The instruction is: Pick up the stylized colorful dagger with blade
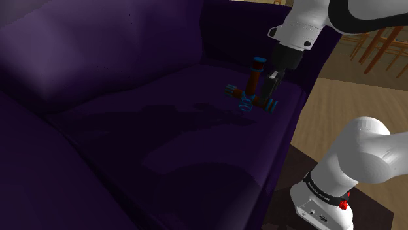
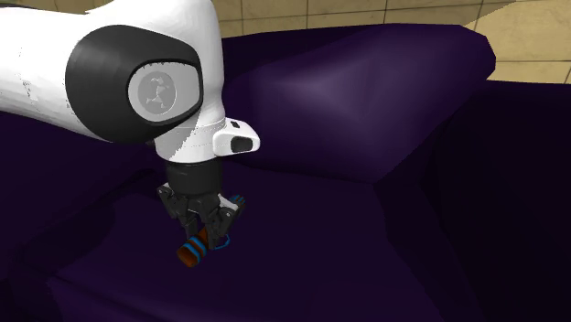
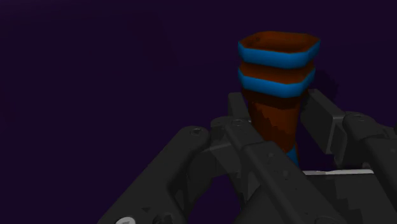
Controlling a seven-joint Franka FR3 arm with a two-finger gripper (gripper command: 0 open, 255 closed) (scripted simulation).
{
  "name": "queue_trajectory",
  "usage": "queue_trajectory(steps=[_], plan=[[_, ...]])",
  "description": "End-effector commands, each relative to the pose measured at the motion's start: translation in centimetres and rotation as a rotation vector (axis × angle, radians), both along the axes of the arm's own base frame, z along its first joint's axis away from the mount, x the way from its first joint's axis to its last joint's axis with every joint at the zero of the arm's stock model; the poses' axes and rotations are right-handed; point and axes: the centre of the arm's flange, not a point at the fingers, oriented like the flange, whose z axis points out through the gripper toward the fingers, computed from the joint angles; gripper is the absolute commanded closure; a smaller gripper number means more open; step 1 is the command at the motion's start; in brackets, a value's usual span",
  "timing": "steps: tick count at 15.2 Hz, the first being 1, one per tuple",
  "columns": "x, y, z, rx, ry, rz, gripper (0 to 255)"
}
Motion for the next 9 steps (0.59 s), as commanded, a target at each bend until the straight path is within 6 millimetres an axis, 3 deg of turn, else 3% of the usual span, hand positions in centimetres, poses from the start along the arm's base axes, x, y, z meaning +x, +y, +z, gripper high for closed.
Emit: queue_trajectory(steps=[1,9], plan=[[0.0,0.0,0.0,0.0,0.0,0.0,255],[0.0,0.0,3.7,0.0,0.0,0.0,255]])
